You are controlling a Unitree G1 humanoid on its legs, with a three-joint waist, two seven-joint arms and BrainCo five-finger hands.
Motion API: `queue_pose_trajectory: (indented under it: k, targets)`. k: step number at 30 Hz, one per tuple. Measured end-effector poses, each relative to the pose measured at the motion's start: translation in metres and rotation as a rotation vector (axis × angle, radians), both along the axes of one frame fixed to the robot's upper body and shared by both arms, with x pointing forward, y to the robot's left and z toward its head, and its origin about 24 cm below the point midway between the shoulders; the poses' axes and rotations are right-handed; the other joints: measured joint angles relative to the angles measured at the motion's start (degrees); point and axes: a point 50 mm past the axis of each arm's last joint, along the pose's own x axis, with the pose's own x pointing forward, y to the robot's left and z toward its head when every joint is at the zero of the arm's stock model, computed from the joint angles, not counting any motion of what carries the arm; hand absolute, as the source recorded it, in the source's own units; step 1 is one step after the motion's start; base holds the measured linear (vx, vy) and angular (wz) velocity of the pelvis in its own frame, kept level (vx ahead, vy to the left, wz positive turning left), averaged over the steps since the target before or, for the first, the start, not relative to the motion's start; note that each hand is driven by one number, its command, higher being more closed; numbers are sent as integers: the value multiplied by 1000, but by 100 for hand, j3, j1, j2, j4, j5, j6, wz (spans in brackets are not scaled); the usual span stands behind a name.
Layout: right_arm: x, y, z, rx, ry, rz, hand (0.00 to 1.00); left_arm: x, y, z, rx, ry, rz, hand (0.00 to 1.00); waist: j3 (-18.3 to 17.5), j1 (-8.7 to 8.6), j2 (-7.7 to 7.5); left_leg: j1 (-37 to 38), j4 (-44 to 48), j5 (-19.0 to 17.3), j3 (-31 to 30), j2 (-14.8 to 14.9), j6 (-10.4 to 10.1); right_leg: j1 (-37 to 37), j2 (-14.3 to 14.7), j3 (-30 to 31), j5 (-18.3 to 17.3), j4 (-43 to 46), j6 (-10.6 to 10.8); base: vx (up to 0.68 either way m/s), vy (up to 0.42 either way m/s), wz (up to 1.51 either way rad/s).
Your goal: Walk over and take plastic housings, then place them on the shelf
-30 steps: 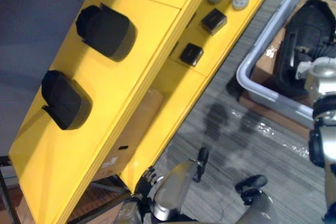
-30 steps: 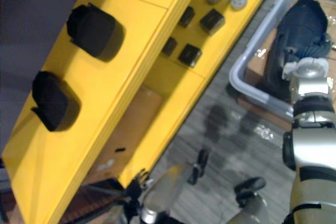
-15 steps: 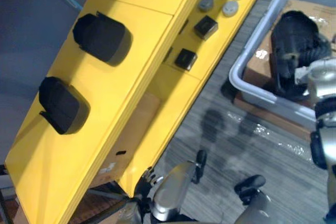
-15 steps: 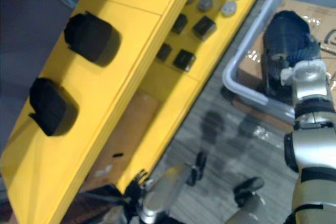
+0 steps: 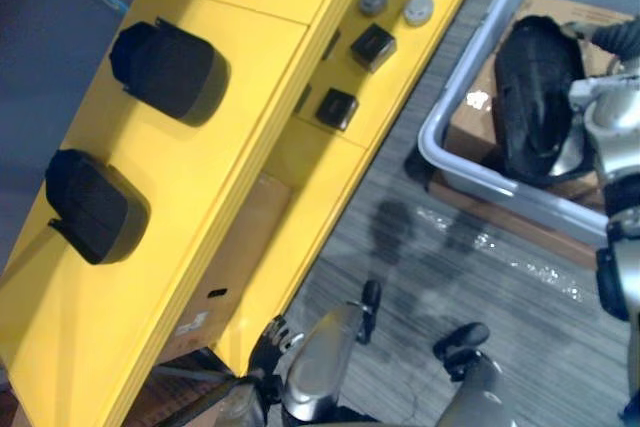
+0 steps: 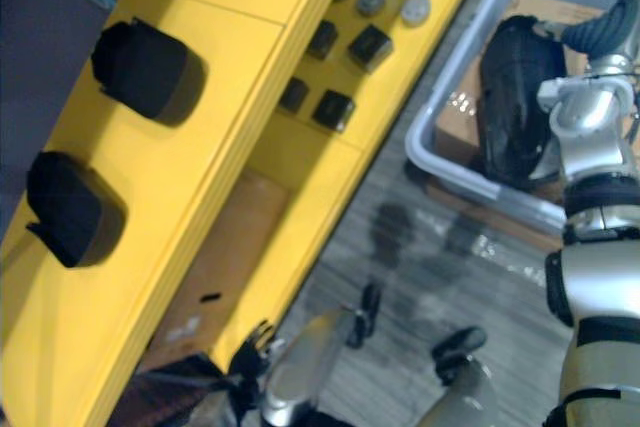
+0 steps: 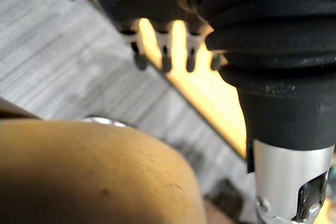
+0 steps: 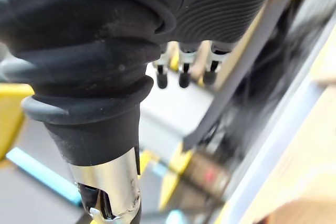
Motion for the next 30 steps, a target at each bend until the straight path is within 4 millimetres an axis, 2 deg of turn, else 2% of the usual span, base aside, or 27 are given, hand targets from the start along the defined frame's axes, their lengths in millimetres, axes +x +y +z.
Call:
queue_pose_trajectory:
  k: [2, 8, 12, 15, 20, 29, 30]
  targets:
    - [0, -4, -3, 33, 31, -28, 0, 0, 1, 0, 2, 1, 0, 0, 0, -46, 0, 0, 11, -15, 9, 2, 5, 0, 0, 7, 2, 0, 4, -11, 16, -3]
    - [-2, -25, -38, 163, 248, -153, 0, -1, 1, -1, 4, 4, -1, 0, 0, -100, 0, 0, 10, -16, 15, 11, 6, -3, 13, 13, 5, -14, 7, -5, 6, 0]
    - [-3, -32, -60, 227, 386, -135, 0, -2, 2, -2, 6, 10, -1, 0, 2, -109, -3, -2, 5, -17, 23, 26, 5, 4, 47, 20, 33, -64, 3, 0, 0, 0]
    - [-3, -36, -69, 265, 449, -112, 0, -2, 2, -2, 6, 10, -1, 0, 4, -111, -6, -14, 4, -17, 20, 30, 5, 2, 54, 15, 34, -73, 3, 0, 0, 0]
    - [-3, -37, -78, 308, 545, -79, 0, -2, 2, -2, 7, 11, 0, 0, 11, -113, -15, -46, 4, -17, 12, 45, 5, -9, 84, 6, 62, -122, -6, 0, 0, 0]
    - [-8, -47, -75, 272, 671, -19, 0, -2, 4, -2, 11, 28, -7, 0, 40, -116, -54, -45, 4, -15, -15, 41, 4, 14, 81, -22, 65, -124, -6, -4, 2, 0]
    - [-8, -47, -76, 251, 691, -23, 100, -2, 4, -2, 12, 30, -8, 0, 40, -116, -53, -45, 4, -15, -17, 41, 3, 14, 81, -23, 65, -123, -6, 0, 0, 0]
